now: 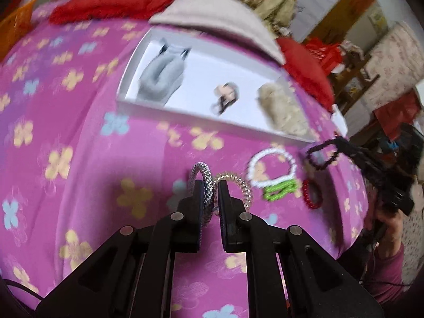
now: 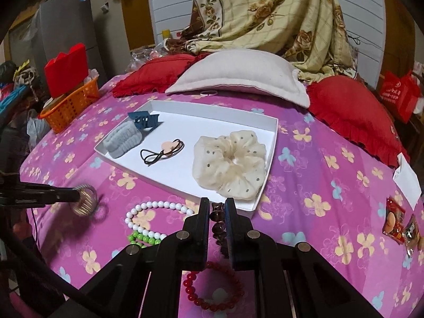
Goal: Organize jewelry
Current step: 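Carry the silver bangle and brown bead bracelet over the white box with both tools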
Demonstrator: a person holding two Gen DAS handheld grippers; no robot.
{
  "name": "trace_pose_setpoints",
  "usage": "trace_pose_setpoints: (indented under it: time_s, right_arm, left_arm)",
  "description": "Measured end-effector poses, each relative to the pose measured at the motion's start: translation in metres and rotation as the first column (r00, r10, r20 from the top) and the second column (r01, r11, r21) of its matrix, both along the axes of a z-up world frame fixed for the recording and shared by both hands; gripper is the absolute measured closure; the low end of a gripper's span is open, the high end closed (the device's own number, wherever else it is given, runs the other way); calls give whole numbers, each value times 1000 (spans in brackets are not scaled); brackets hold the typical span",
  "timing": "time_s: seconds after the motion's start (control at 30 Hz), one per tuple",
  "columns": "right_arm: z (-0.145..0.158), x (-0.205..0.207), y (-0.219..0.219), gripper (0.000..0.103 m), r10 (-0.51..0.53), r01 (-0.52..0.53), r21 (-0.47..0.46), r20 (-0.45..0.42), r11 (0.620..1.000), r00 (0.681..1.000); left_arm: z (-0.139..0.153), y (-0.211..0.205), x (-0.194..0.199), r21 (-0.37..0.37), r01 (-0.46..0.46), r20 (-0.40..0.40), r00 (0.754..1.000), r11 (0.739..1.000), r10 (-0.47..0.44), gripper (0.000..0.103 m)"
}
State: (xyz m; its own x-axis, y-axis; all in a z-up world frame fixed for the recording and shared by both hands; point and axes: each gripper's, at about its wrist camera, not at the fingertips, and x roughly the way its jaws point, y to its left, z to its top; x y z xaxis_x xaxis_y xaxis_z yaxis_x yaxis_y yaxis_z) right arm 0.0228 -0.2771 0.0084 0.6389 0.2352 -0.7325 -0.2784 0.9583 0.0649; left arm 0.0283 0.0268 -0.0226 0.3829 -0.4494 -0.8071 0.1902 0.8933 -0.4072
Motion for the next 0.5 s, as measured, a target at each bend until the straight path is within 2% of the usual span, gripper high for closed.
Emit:
trace_pose_setpoints:
  time_s: [0.1, 0.2, 0.4, 0.5]
  right_arm:
    - [-2, -2, 2, 92, 7, -7, 1, -7, 1000, 1000]
    - [-4, -1, 4, 92, 12, -12, 0, -14, 1000, 1000]
    - [1, -3, 12, 92, 33, -33, -3, -4, 999, 999]
    - [9, -2, 15, 92, 45, -45, 6, 5, 999, 999]
  left_arm:
    - [-11, 7, -4, 9, -13, -26, 1000, 1000, 13, 94]
    - [-13, 15, -8, -19, -20, -36, 999, 1000, 19, 94]
    - [-11, 24, -9, -13, -41, -26, 999, 999, 40, 94]
    - [-2, 24, -11, -1, -41, 4, 999, 999, 41, 94]
